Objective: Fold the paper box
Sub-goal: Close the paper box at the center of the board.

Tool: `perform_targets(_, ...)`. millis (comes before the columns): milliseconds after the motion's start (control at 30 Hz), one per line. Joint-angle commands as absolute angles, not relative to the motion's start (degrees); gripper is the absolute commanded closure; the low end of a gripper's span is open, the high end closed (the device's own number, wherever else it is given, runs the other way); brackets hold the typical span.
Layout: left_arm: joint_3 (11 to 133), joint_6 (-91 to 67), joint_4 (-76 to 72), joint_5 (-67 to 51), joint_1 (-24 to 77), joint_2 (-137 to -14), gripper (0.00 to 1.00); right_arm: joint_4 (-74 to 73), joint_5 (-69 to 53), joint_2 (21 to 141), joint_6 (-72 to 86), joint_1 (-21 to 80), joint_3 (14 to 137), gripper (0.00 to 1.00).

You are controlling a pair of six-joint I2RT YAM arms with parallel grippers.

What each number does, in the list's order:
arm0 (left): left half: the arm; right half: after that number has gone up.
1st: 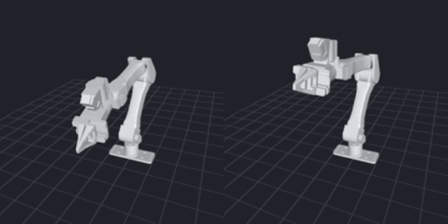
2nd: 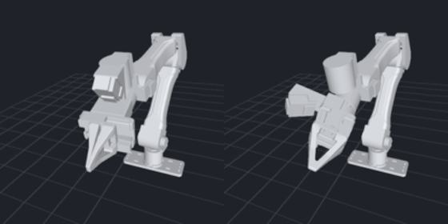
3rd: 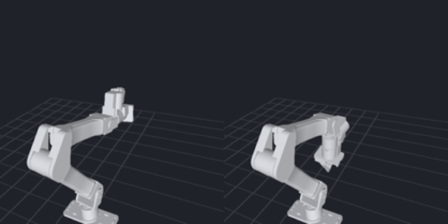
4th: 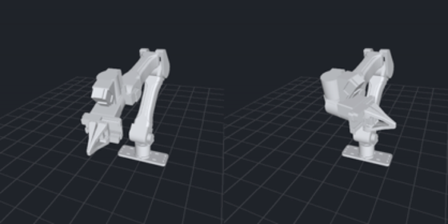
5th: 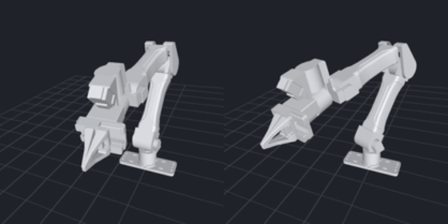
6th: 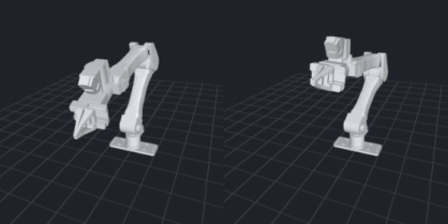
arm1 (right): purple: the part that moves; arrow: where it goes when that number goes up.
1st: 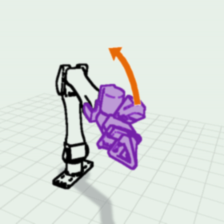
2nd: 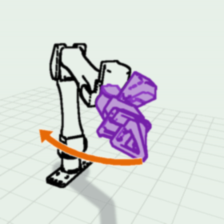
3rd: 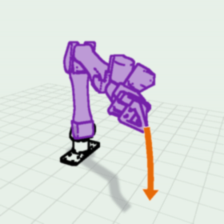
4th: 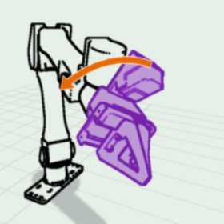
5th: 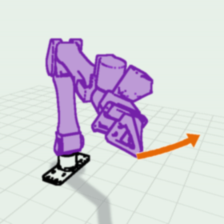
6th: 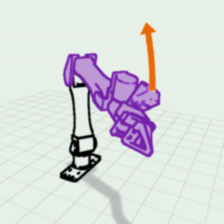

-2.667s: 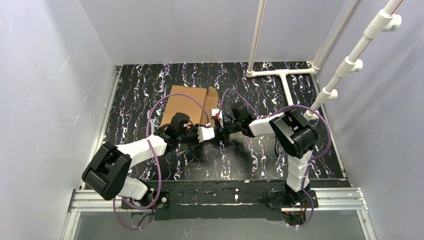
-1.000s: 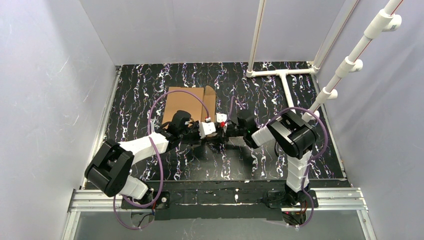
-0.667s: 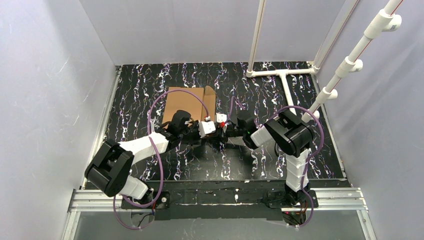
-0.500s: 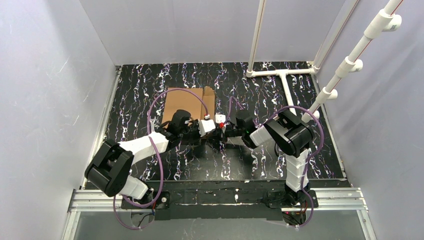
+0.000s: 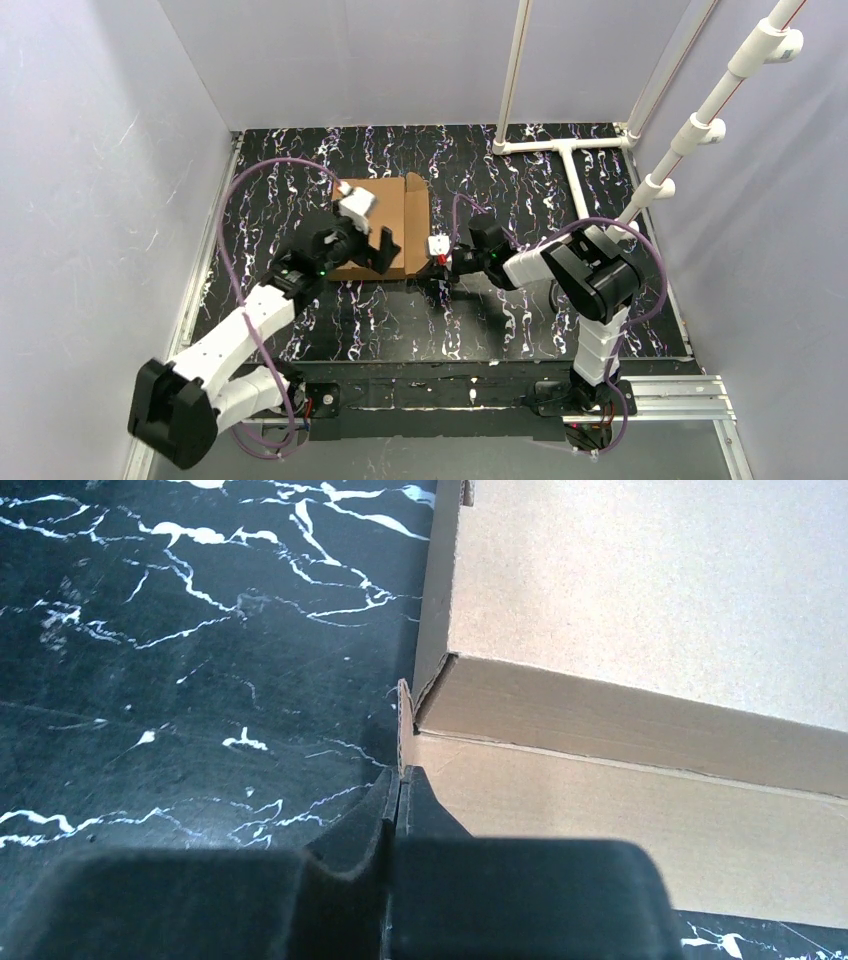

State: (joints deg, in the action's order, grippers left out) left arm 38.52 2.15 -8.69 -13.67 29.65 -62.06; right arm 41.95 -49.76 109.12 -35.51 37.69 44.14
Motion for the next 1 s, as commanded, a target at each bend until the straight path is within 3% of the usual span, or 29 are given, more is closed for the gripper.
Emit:
perform_targets(0,42.16,-16.12,8.69,-2.72,23.07,-56.81,0.04,26.75,-51.1,105.69,-43.94,38.11,45.63,0.99)
perform_targets(133,41.43,-21.28,14.28,-4.16,13.06,-57.45,0.02,21.15,-50.92,104.95,-44.56,38.14,46.78,0.99)
perform_targets(300,39.09,-23.84,10.74,-11.28,4.34,-62.45,0.02,18.22,-50.22,103.91,-44.33,38.14,47.02,0.99)
perform_targets(733,40.92,-22.05,4.11,-21.98,2.23,-73.61,0.02,16.44,-51.05,106.74,-38.61,37.53,48.76,0.99)
perform_targets(967,42.74,-22.18,6.23,-20.49,1.88,-79.45,0.2,20.38,-52.15,107.71,-30.7,35.7,47.56,0.99)
